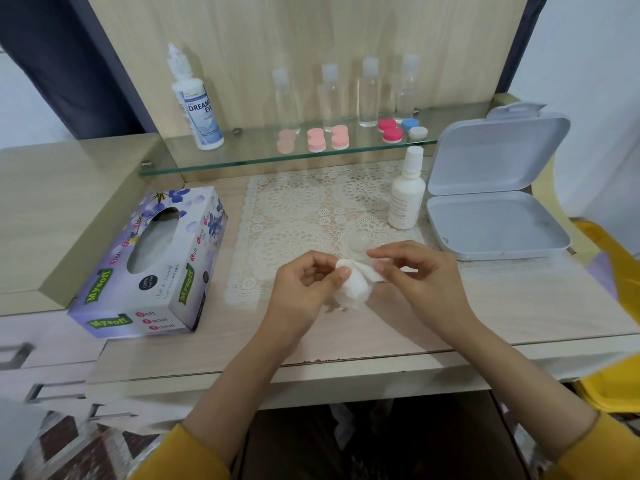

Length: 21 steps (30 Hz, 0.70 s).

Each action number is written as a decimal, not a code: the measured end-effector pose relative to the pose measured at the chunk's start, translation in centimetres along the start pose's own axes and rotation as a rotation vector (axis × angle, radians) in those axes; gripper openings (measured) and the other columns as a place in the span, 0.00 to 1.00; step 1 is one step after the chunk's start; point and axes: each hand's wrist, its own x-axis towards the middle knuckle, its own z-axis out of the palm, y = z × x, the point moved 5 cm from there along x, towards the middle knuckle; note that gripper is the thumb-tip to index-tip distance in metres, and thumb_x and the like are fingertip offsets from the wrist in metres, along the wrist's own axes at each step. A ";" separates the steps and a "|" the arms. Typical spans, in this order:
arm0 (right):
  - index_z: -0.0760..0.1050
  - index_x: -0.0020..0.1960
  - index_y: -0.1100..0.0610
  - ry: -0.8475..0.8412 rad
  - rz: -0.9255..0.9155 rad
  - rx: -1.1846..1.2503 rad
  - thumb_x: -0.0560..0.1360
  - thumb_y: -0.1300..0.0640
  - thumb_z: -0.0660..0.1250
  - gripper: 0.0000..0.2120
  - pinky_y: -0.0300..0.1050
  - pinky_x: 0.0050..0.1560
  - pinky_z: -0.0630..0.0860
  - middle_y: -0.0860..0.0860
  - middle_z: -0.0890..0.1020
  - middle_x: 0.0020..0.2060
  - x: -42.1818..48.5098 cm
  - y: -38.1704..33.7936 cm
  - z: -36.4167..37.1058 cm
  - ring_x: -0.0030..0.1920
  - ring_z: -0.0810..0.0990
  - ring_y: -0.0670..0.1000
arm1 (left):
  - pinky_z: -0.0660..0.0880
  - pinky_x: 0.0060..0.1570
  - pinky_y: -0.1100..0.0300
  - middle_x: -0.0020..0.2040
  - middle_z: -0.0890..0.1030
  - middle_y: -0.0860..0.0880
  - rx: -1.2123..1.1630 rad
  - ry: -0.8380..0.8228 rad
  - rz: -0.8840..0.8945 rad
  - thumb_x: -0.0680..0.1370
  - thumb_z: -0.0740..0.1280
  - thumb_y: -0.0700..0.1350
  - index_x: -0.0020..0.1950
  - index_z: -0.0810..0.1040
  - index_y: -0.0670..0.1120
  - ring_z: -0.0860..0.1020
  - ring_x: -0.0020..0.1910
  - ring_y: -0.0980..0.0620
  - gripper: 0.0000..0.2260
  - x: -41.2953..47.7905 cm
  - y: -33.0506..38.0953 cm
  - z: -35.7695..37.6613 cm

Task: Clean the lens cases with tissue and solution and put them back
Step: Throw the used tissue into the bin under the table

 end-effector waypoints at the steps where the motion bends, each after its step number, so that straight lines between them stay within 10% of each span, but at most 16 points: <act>1: 0.80 0.41 0.46 0.000 0.025 0.002 0.69 0.64 0.71 0.12 0.38 0.39 0.77 0.42 0.82 0.38 0.0 0.1 -0.1 0.35 0.77 0.45 | 0.75 0.35 0.67 0.36 0.80 0.49 0.006 -0.004 0.010 0.72 0.68 0.34 0.41 0.77 0.42 0.78 0.35 0.58 0.04 0.1 0.2 -0.2; 21: 0.81 0.43 0.49 -0.063 0.200 0.056 0.70 0.67 0.70 0.13 0.52 0.46 0.80 0.54 0.84 0.37 -0.4 0.1 0.5 0.35 0.83 0.54 | 0.79 0.44 0.63 0.41 0.84 0.47 0.168 -0.046 -0.108 0.68 0.72 0.33 0.42 0.83 0.47 0.82 0.43 0.53 0.09 1.6 0.1 -0.8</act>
